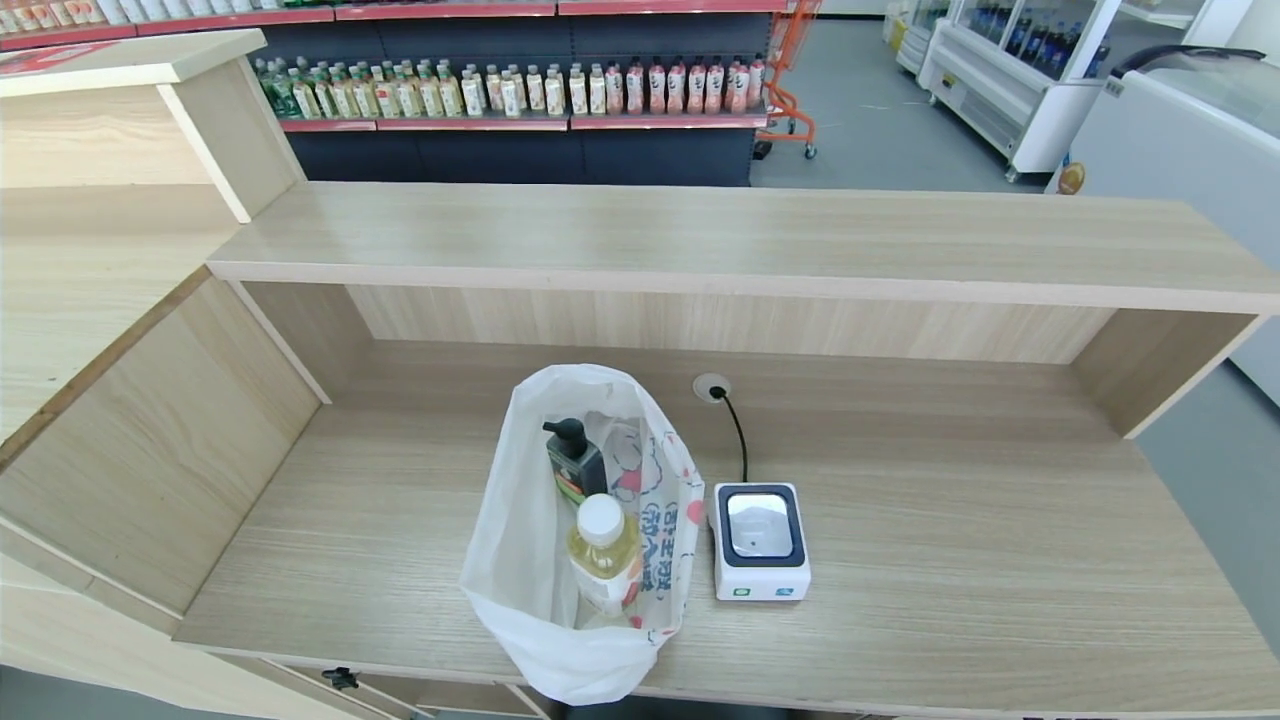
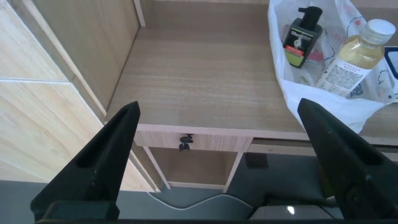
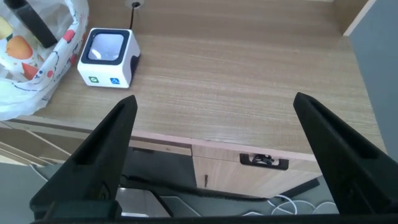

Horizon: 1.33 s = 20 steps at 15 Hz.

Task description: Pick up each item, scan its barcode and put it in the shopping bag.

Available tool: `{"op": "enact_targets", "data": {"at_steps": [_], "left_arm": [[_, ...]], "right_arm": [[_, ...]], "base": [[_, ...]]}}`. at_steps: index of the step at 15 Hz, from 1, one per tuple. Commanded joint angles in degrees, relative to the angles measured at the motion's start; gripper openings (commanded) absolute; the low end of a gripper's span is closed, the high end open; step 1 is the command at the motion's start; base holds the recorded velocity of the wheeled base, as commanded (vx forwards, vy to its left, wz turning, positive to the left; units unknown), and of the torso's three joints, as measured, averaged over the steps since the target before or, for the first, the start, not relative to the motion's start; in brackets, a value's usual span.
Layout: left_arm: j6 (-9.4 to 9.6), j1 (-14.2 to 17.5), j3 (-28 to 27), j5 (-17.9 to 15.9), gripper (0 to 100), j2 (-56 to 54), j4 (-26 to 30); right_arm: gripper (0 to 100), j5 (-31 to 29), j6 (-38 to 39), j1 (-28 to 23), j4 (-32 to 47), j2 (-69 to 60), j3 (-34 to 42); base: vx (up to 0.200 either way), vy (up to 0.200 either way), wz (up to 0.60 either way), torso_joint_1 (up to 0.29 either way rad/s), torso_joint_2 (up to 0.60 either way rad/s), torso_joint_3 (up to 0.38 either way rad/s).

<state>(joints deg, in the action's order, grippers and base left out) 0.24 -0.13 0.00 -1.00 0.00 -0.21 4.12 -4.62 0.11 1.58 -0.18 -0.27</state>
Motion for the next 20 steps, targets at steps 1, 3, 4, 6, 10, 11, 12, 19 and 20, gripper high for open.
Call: {"op": "enact_targets", "data": {"at_steps": [1, 3, 4, 6, 10, 11, 12, 19, 20], "left_arm": [[0.02, 0.0, 0.0, 0.0, 100, 0.1, 0.0], [-0.16, 0.0, 0.0, 0.0, 100, 0.1, 0.0], [-0.16, 0.0, 0.0, 0.0, 100, 0.1, 0.0], [-0.16, 0.0, 0.0, 0.0, 100, 0.1, 0.0], [-0.24, 0.0, 0.0, 0.0, 100, 0.1, 0.0], [-0.24, 0.0, 0.0, 0.0, 100, 0.1, 0.0], [-0.24, 0.0, 0.0, 0.0, 100, 0.1, 0.0], [-0.24, 0.0, 0.0, 0.0, 100, 0.1, 0.0], [-0.24, 0.0, 0.0, 0.0, 100, 0.1, 0.0]], "right_arm": [[100, 0.0, 0.0, 0.0, 0.0, 0.2, 0.0], [100, 0.0, 0.0, 0.0, 0.0, 0.2, 0.0], [100, 0.0, 0.2, 0.0, 0.0, 0.2, 0.0], [100, 0.0, 0.7, 0.0, 0.0, 0.2, 0.0], [100, -0.1, 1.3, 0.0, -0.1, 0.2, 0.0], [100, -0.1, 1.4, 0.0, 0.0, 0.2, 0.0], [100, -0.1, 1.3, 0.0, 0.0, 0.2, 0.0], [100, -0.1, 1.3, 0.0, 0.0, 0.2, 0.0], [100, -0.1, 1.3, 0.0, 0.0, 0.2, 0.0]], "base": [[0.000, 0.000, 0.00, 0.000, 0.00, 0.000], [0.000, 0.000, 0.00, 0.000, 0.00, 0.000], [0.000, 0.000, 0.00, 0.000, 0.00, 0.000], [0.000, 0.000, 0.00, 0.000, 0.00, 0.000], [0.000, -0.150, 0.00, 0.003, 0.00, 0.001], [0.000, 0.000, 0.00, 0.000, 0.00, 0.000], [0.000, 0.000, 0.00, 0.000, 0.00, 0.000], [0.000, 0.000, 0.00, 0.000, 0.00, 0.000], [0.000, 0.000, 0.00, 0.000, 0.00, 0.000]]}}
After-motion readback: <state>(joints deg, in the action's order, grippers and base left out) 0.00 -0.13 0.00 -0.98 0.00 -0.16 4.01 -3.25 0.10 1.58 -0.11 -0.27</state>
